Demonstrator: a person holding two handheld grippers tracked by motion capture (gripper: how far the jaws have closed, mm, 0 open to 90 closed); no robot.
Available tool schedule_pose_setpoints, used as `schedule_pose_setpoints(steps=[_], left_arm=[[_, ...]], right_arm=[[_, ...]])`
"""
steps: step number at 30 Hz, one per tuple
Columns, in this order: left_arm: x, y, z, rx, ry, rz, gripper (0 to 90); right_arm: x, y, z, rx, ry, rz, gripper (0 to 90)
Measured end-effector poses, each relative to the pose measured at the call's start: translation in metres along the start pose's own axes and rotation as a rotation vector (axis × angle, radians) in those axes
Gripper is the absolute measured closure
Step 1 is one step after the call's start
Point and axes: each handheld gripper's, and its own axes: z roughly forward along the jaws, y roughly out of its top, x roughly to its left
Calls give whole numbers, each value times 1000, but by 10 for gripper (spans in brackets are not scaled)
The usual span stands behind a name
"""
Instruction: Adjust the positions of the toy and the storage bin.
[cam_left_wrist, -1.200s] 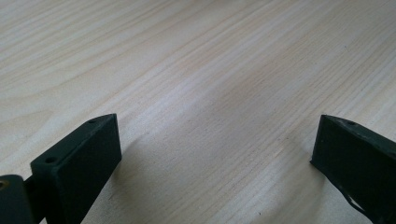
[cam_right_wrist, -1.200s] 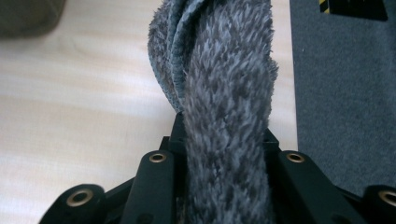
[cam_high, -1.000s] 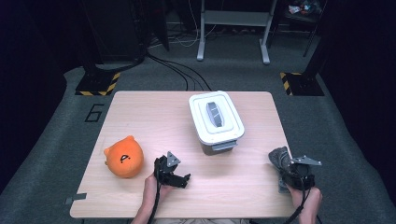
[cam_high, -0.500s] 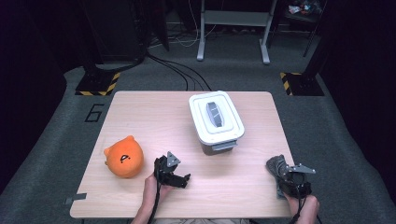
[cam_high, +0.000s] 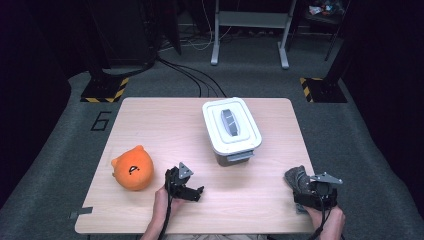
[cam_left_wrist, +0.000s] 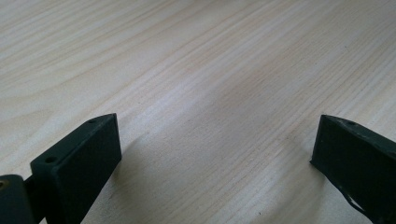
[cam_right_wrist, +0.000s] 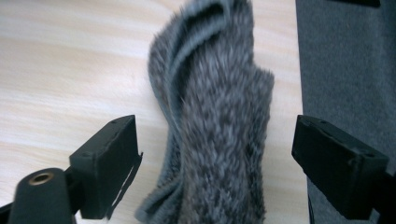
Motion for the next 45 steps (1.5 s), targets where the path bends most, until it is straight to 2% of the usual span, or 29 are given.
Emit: schedule_pose_setpoints(steps=[2, 7, 14, 24, 32, 37, 38, 45], left_arm=[[0, 0, 0, -2, 0, -1, 9], [0, 0, 0, 0, 0, -1, 9], [0, 0, 0, 0, -1, -1, 9], [0, 0, 0, 0, 0, -1, 9], [0, 0, 0, 0, 0, -1, 9], [0, 0, 0, 0, 1, -1, 9], [0, 0, 0, 0, 1, 0, 9], [0, 0, 0, 0, 1, 0, 9]], right_arm=[[3, 6, -5, -10, 2, -1, 82], [7, 19, -12, -41, 18, -29, 43], [14, 39, -10, -65, 56, -54, 18], [24, 76, 9, -77, 113, -66, 1], [27, 96, 22, -74, 142, -65, 0], [28, 106, 25, -77, 145, -51, 0], [28, 108, 26, -86, 146, -61, 0], [27, 128, 27, -101, 167, -55, 0]])
